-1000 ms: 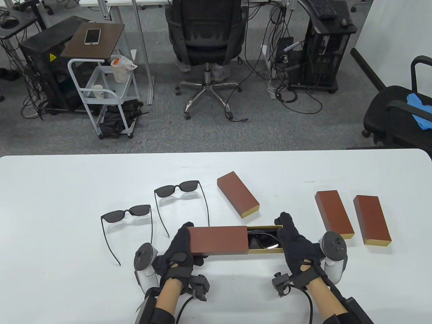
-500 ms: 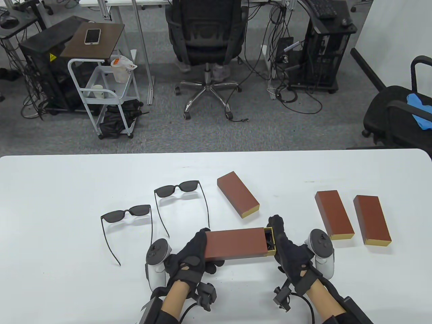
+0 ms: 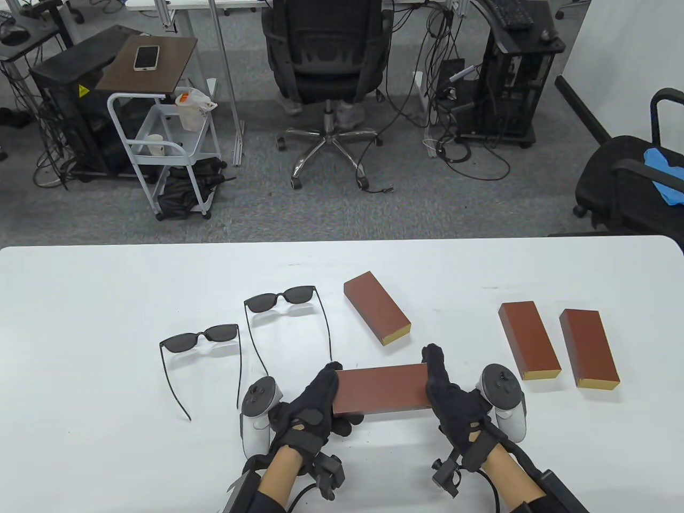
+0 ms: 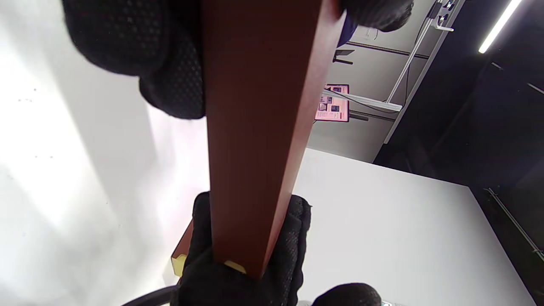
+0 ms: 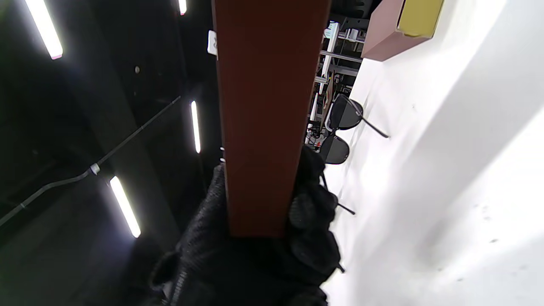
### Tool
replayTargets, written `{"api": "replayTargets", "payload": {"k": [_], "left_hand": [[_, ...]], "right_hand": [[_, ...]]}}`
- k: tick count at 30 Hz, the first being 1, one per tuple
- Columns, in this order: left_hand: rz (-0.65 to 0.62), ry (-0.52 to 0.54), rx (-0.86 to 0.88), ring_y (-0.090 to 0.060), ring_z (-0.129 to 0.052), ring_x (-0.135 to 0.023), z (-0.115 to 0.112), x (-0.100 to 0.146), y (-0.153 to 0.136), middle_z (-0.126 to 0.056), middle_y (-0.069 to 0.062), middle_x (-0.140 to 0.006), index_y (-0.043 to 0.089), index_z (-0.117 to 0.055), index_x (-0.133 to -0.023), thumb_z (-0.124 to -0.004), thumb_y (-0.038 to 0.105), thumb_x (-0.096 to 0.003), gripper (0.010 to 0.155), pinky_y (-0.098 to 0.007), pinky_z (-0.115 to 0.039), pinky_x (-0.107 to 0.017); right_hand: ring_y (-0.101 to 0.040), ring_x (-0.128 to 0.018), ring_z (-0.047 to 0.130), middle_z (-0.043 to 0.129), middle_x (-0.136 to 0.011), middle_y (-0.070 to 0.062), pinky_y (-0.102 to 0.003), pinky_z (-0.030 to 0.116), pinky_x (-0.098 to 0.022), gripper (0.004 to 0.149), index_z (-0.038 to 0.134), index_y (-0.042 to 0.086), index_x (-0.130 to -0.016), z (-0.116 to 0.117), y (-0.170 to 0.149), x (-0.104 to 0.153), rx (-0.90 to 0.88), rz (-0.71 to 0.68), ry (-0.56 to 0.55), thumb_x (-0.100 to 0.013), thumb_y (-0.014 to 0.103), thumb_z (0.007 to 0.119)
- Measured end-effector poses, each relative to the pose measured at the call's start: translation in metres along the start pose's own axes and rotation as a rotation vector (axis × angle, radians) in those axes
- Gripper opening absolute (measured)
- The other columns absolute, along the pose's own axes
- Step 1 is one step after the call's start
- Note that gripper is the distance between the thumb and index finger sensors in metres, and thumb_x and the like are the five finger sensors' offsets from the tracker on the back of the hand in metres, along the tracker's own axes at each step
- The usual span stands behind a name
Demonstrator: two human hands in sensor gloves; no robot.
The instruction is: Slide to open storage boxes and store sunglasses
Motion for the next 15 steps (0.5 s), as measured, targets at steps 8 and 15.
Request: {"api": "replayTargets", "payload": {"k": [8, 15], "left_hand": [[-0.005, 0.141, -0.035, -0.027, -0.094, -0.059, 0.018, 0.006, 0.004, -0.084, -0.012, -0.087, 0.023, -0.044, -0.112, -0.056, 0.063, -0.0525, 0.073, -0.044, -0.08, -0.041], [0.011, 0.25, -0.098, -0.028, -0.095, -0.051, 0.03, 0.01, 0.003, -0.089, -0.013, -0.08, 0.021, -0.054, -0.11, -0.056, 0.062, -0.0518, 0.071, -0.045, -0.08, -0.035]], "right_hand": [[-0.046, -0.094, 0.052, 0.045, -0.105, -0.015, -0.057, 0.06, -0.066, 0.08, 0.056, 0.029, -0.093, 0.006, 0.036, 0.005, 0.375, -0.185, -0.115, -0.026, 0.053, 0.093], [-0.041, -0.086, 0.07, 0.059, -0.1, -0.012, -0.052, 0.07, -0.061, 0.074, 0.066, 0.03, -0.087, 0.018, 0.038, 0.002, 0.615, -0.182, -0.069, -0.023, 0.04, 0.1]]}}
Point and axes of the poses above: the tracker on the back of each hand, its own y axis roughly to the thumb side, its own x axis roughly from the fingertips to the wrist, z = x × y, the point moved 5 cm from there along -x, roughly from the wrist to the fingertips
